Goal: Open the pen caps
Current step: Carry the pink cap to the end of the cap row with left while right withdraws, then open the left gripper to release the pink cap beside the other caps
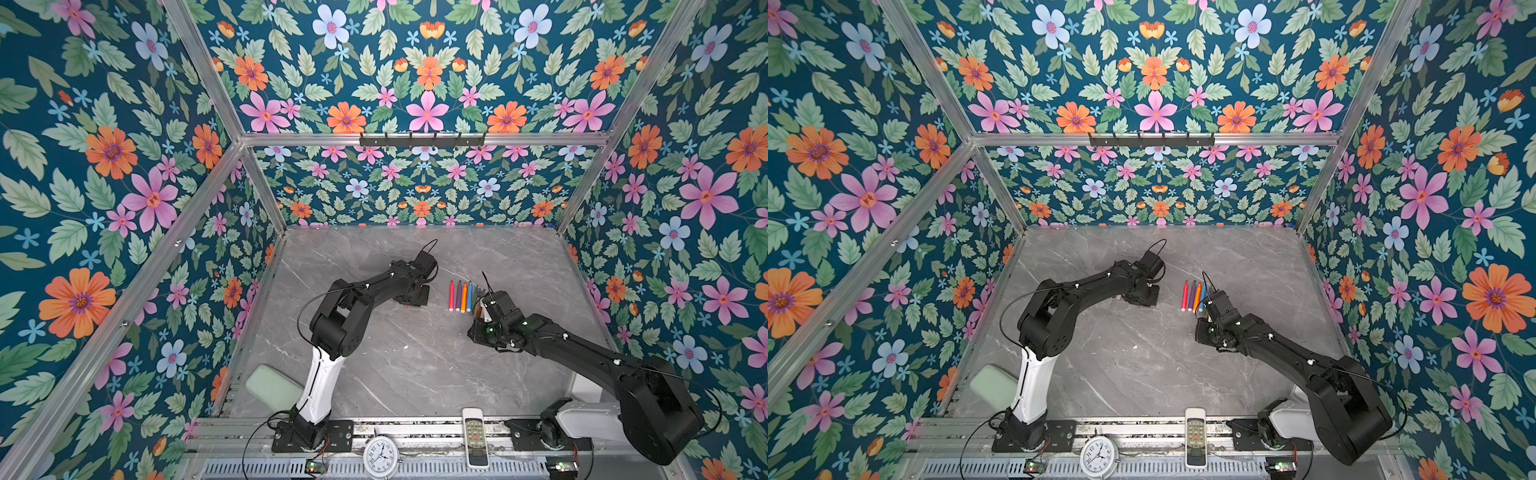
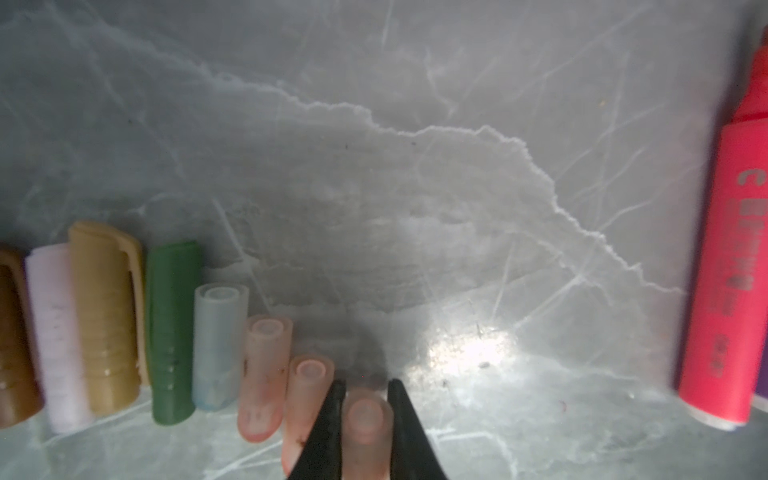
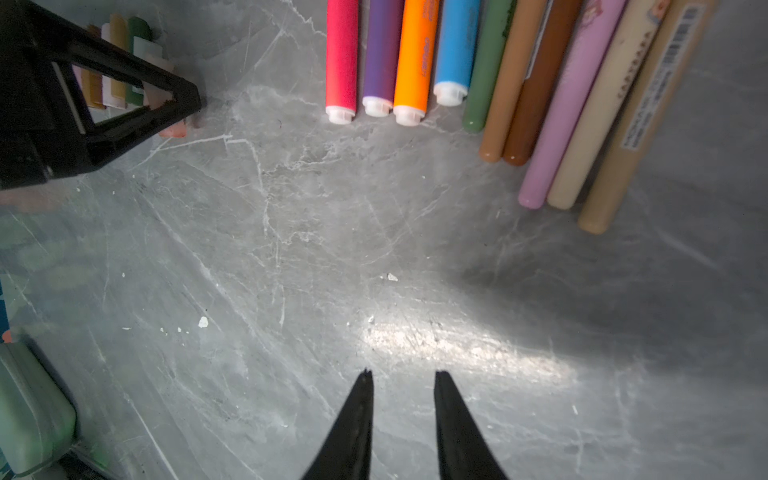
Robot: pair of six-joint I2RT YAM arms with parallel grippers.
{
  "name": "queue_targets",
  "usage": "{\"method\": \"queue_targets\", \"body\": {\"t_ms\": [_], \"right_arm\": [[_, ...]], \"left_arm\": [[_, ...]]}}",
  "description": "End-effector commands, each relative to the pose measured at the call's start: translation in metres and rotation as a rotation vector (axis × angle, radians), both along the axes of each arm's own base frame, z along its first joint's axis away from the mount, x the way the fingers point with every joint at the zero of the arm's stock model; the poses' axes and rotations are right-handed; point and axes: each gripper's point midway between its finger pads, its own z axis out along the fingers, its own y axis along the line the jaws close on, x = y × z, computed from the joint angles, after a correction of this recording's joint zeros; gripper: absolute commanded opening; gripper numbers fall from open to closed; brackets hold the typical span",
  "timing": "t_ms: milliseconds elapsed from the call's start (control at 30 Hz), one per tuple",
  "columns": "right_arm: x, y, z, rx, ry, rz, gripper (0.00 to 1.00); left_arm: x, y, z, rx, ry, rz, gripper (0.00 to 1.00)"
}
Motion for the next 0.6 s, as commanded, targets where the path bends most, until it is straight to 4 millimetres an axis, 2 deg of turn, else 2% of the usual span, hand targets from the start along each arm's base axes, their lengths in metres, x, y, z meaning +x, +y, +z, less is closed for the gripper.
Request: {"method": "queue_targets", "body": {"t_ms": [0,400,567], "right_arm": [[0.002,0.001,0.002,0.007,-0.008,-0.008,0.28],[0.002,0.001,0.002,0.006,-0.008,-0.009,0.28],[0.002,0.000,0.002,0.006,-0.009,-0.010,0.28]], "left_arm": [[0.000,0.001,0.004,0.013,-0.008,-0.011,0.21],[0.005,0.001,0.010,0.021,-0.027,-0.013,0.24],[0.006,0.001,0.017,0.016,-0.040,-0.013,0.22]]}}
